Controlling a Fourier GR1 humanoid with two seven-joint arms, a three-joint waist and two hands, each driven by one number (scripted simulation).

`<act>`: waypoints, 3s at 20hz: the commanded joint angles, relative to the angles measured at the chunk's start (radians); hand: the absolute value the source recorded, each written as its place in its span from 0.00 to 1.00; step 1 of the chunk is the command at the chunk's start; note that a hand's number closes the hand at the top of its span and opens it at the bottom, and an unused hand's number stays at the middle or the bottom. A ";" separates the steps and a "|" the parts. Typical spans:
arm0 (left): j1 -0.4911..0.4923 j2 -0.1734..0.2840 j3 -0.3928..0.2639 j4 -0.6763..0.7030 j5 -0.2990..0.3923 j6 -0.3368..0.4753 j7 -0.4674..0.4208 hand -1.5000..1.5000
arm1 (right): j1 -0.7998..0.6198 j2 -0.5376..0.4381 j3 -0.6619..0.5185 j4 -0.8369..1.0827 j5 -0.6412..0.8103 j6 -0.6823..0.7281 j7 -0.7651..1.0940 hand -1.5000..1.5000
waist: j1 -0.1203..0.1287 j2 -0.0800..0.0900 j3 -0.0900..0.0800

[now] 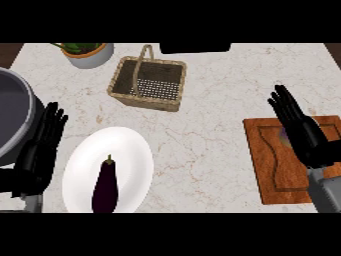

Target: Pick the can from the cutting board and place it in the basket

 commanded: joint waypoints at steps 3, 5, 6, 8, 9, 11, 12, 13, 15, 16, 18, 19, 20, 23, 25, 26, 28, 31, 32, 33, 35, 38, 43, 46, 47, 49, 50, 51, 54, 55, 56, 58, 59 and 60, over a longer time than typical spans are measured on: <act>-0.081 0.096 -0.013 -0.005 -0.099 -0.028 -0.001 0.50 | -0.083 -0.058 0.093 -0.051 -0.063 0.315 0.012 1.00 | 0.041 0.011 -0.022; -0.116 0.167 -0.007 -0.032 -0.133 -0.050 0.020 0.50 | -0.139 -0.059 0.170 -0.108 -0.088 0.452 0.026 1.00 | 0.071 0.009 -0.020; -0.143 0.187 -0.011 -0.019 -0.169 -0.047 0.006 0.50 | -0.162 -0.081 0.205 -0.141 -0.099 0.540 0.028 1.00 | 0.068 0.011 -0.019; -0.135 0.167 -0.029 -0.006 -0.150 -0.061 0.023 0.50 | -0.066 0.072 0.246 -0.119 -0.278 0.555 0.095 1.00 | 0.053 0.022 -0.019; -0.128 0.176 -0.025 -0.012 -0.161 -0.049 0.042 0.50 | -0.007 0.071 0.244 -0.136 -0.339 0.588 0.098 1.00 | 0.029 0.010 -0.020; -0.160 0.195 -0.009 0.007 -0.167 -0.066 0.065 0.50 | 0.074 -0.037 0.229 -0.352 -0.274 0.537 0.108 0.00 | -0.006 -0.003 -0.025; -0.212 0.196 0.014 0.065 -0.166 -0.080 0.076 0.50 | 0.073 -0.067 0.199 -0.365 -0.263 0.535 0.119 0.00 | 0.004 0.003 -0.025; -0.227 0.184 -0.010 0.046 -0.186 -0.066 0.096 0.50 | 0.103 -0.098 0.189 -0.461 -0.204 0.479 0.114 0.00 | -0.006 0.000 -0.025; -0.167 0.202 0.019 0.051 -0.161 -0.093 0.039 0.50 | 0.027 -0.130 0.101 -0.513 -0.163 0.385 0.151 0.00 | 0.003 -0.002 -0.026; -0.173 0.210 0.021 0.043 -0.143 -0.113 0.059 0.50 | 0.016 -0.135 0.097 -0.520 -0.074 0.366 0.122 0.00 | 0.003 -0.003 -0.026; -0.172 0.200 0.016 0.050 -0.156 -0.094 0.053 0.50 | -0.069 -0.242 0.001 -0.544 -0.018 0.340 0.176 0.00 | -0.008 -0.008 -0.028; -0.197 0.193 -0.003 0.043 -0.163 -0.093 0.087 0.50 | -0.119 -0.294 -0.028 -0.507 0.033 0.361 0.184 0.00 | -0.002 -0.003 -0.027; -0.191 0.201 0.005 0.039 -0.161 -0.097 0.079 0.50 | -0.147 -0.334 -0.041 -0.525 0.079 0.337 0.230 0.00 | 0.002 -0.007 -0.029; -0.192 0.196 0.003 0.042 -0.170 -0.095 0.063 0.50 | -0.231 -0.494 -0.066 -0.482 0.178 0.448 0.263 0.00 | 0.031 0.002 -0.029; -0.214 0.182 -0.016 0.037 -0.170 -0.102 0.077 0.50 | -0.302 -0.600 -0.063 -0.487 0.190 0.568 0.282 0.00 | 0.041 0.005 -0.029; -0.227 0.180 -0.008 0.050 -0.166 -0.100 0.076 0.50 | -0.329 -0.654 -0.040 -0.510 0.197 0.637 0.300 0.00 | 0.041 0.006 -0.031; -0.239 0.185 -0.013 0.049 -0.158 -0.122 0.082 0.50 | -0.371 -0.716 -0.020 -0.487 0.227 0.750 0.261 0.00 | 0.056 0.012 -0.029; -0.258 0.144 -0.044 0.060 -0.198 -0.086 0.088 0.50 | -0.449 -0.767 0.024 -0.424 0.245 0.907 0.229 0.00 | 0.073 0.019 -0.028; -0.228 0.160 -0.025 0.074 -0.183 -0.111 0.046 0.50 | -0.438 -0.784 0.032 -0.432 0.270 0.949 0.203 0.00 | 0.064 0.016 -0.027; -0.227 0.188 0.005 0.076 -0.157 -0.141 0.055 0.50 | -0.449 -0.772 0.039 -0.407 0.303 0.973 0.176 0.00 | 0.065 0.014 -0.026; -0.227 0.174 -0.011 0.047 -0.178 -0.129 0.069 0.50 | -0.521 -0.706 0.099 -0.354 0.362 1.011 0.194 0.00 | 0.078 0.015 -0.026; -0.291 0.133 -0.015 0.139 -0.214 -0.106 0.046 0.50 | -0.554 -0.687 0.118 -0.278 0.492 1.080 0.088 0.00 | 0.060 0.019 -0.025; -0.277 0.155 0.021 0.081 -0.179 -0.152 0.097 0.50 | -0.533 -0.605 0.195 -0.177 0.697 0.997 -0.030 0.00 | 0.057 0.015 -0.024; -0.328 0.168 0.055 0.107 -0.172 -0.175 0.115 0.50 | -0.535 -0.597 0.205 -0.147 0.749 0.980 -0.089 0.00 | 0.046 0.012 -0.024; -0.236 0.155 0.039 0.066 -0.192 -0.156 0.076 0.50 | -0.525 -0.580 0.232 -0.142 0.787 0.950 -0.117 0.00 | 0.053 0.011 -0.024; -0.229 0.129 0.027 0.065 -0.214 -0.145 0.056 0.50 | -0.511 -0.625 0.222 -0.116 0.833 0.933 -0.203 0.00 | 0.047 0.010 -0.024; -0.240 0.099 -0.007 0.096 -0.258 -0.114 0.054 0.50 | -0.549 -0.554 0.273 -0.079 0.858 0.929 -0.150 0.00 | 0.054 0.013 -0.024; -0.261 0.116 0.019 0.100 -0.243 -0.130 0.065 0.50 | -0.544 -0.567 0.284 -0.067 0.893 0.901 -0.206 0.00 | 0.051 0.013 -0.024; -0.264 0.149 0.062 0.081 -0.194 -0.185 0.081 0.50 | -0.485 -0.597 0.343 -0.031 0.989 0.808 -0.271 0.00 | 0.047 0.011 -0.024; -0.299 0.133 0.053 0.171 -0.231 -0.172 0.034 0.50 | -0.530 -0.523 0.378 0.015 1.016 0.813 -0.230 0.00 | 0.049 0.016 -0.025; -0.268 0.094 0.021 0.114 -0.255 -0.130 0.070 0.50 | -0.499 -0.555 0.383 0.006 1.027 0.803 -0.264 0.00 | 0.045 0.011 -0.024; -0.290 0.099 0.040 0.109 -0.241 -0.149 0.085 0.50 | -0.522 -0.518 0.401 0.075 1.072 0.789 -0.263 0.00 | 0.047 0.012 -0.024; -0.263 0.092 0.035 0.106 -0.257 -0.142 0.072 0.50 | -0.480 -0.531 0.408 0.059 1.103 0.733 -0.289 0.00 | 0.041 0.010 -0.024; -0.265 0.125 0.068 0.134 -0.243 -0.174 0.045 0.50 | -0.439 -0.516 0.422 0.055 1.118 0.692 -0.278 0.00 | 0.038 0.010 -0.024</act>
